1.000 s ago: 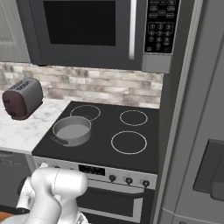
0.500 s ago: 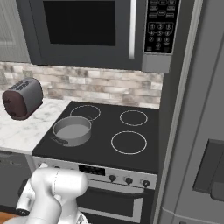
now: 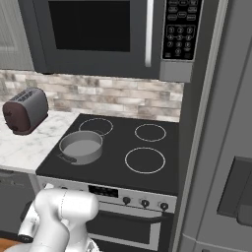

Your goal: Turn off the front left burner of the stove.

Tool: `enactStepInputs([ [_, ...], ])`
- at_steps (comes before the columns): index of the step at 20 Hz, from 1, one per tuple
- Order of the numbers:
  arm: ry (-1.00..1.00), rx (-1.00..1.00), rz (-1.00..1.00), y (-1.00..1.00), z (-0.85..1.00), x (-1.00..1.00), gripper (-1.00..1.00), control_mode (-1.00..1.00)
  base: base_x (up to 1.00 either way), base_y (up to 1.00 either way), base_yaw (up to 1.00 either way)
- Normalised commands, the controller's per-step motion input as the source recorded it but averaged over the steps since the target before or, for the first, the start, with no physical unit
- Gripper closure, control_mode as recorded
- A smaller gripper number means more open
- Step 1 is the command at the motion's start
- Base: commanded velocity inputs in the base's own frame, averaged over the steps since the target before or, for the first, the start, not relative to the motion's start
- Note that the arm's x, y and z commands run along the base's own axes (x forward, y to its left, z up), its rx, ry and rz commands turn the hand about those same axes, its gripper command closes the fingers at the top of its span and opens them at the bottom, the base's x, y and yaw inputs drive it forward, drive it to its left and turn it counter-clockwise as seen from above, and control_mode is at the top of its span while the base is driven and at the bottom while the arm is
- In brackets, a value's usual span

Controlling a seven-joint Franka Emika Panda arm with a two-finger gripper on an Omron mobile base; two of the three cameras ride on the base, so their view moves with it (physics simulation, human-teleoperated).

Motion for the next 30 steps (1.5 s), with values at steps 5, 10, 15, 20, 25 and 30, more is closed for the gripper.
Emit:
enactStepInputs([
  [5, 0.0, 0.05, 0.0, 0.0, 0.0, 0.02, 1.0, -1.0, 0.0, 0.0, 0.0],
  [10, 0.0, 0.07, -0.02, 0.0, 0.0, 0.0, 1.0, -1.0, 0.0, 0.0, 0.0],
  [15, -0.01, 0.16, -0.08, 0.0, 0.0, 0.0, 1.0, -1.0, 0.0, 0.0, 0.0],
  [20, -0.01, 0.25, -0.11, 0.0, 0.0, 0.0, 1.0, -1.0, 0.0, 0.0, 0.0],
  [25, -0.01, 0.31, -0.11, 0.0, 0.0, 0.0, 1.0, -1.0, 0.0, 0.0, 0.0],
  [30, -0.04, 0.37, -0.1, 0.0, 0.0, 0.0, 1.0, -1.0, 0.0, 0.0, 0.0],
])
